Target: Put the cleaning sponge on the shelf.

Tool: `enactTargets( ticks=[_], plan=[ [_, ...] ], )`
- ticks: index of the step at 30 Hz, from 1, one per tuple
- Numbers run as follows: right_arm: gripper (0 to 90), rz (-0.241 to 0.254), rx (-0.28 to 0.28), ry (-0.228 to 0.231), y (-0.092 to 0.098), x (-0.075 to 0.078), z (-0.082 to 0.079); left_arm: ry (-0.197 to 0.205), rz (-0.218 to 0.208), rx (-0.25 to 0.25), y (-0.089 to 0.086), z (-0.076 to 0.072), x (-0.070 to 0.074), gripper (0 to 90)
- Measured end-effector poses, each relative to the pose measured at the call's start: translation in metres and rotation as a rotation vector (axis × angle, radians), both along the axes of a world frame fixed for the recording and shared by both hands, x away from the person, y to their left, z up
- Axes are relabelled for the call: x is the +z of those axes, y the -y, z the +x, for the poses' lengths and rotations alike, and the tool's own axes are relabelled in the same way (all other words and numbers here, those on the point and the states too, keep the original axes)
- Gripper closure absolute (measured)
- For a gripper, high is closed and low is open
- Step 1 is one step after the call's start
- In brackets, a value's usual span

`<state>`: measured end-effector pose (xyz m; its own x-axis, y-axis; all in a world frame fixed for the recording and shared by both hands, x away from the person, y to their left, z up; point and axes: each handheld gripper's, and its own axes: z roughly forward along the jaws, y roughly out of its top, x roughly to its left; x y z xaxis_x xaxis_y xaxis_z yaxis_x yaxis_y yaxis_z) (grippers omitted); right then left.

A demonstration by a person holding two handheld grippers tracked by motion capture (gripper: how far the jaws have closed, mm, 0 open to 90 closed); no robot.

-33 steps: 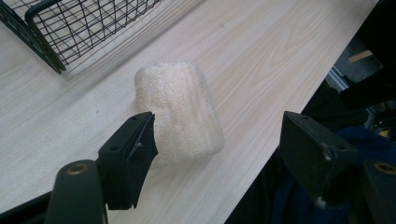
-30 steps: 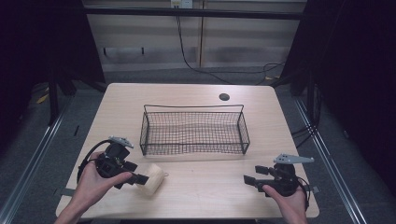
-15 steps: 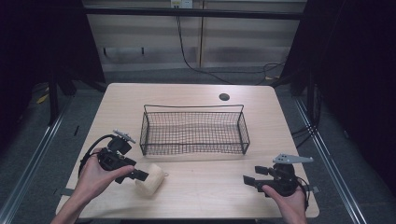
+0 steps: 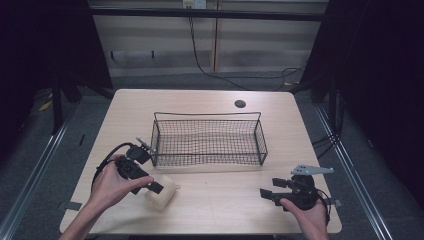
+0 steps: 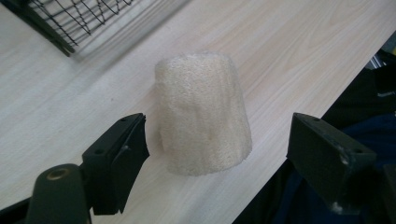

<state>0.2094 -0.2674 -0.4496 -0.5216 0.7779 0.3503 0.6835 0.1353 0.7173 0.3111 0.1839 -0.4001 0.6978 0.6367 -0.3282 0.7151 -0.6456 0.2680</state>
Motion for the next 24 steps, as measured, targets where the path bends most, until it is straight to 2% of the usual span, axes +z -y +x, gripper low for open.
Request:
enactTargets(
  ticks=[2,4,9,19,22,24],
  plan=[
    [26.4,-0.003,0.005,0.001,0.0,0.0,0.0,-0.01,0.023,-0.008,0.003,0.002,-0.003,19.9],
    [26.4,-0.004,0.006,-0.002,0.0,0.0,0.0,-0.014,0.016,-0.002,0.004,0.003,-0.005,20.3],
    [25.9,-0.005,0.008,-0.005,-0.001,-0.001,0.001,-0.039,0.043,-0.014,0.006,0.007,-0.009,19.5],
    [25.0,-0.001,0.017,-0.026,-0.003,-0.003,0.003,-0.046,0.078,-0.013,0.016,0.011,-0.017,19.8],
    [24.6,-0.001,0.02,-0.029,-0.004,-0.003,0.003,-0.054,0.099,-0.021,0.019,0.011,-0.021,19.8],
    [24.7,-0.001,0.019,-0.027,-0.003,-0.003,0.003,-0.046,0.112,-0.024,0.02,0.011,-0.023,19.9]
  ],
)
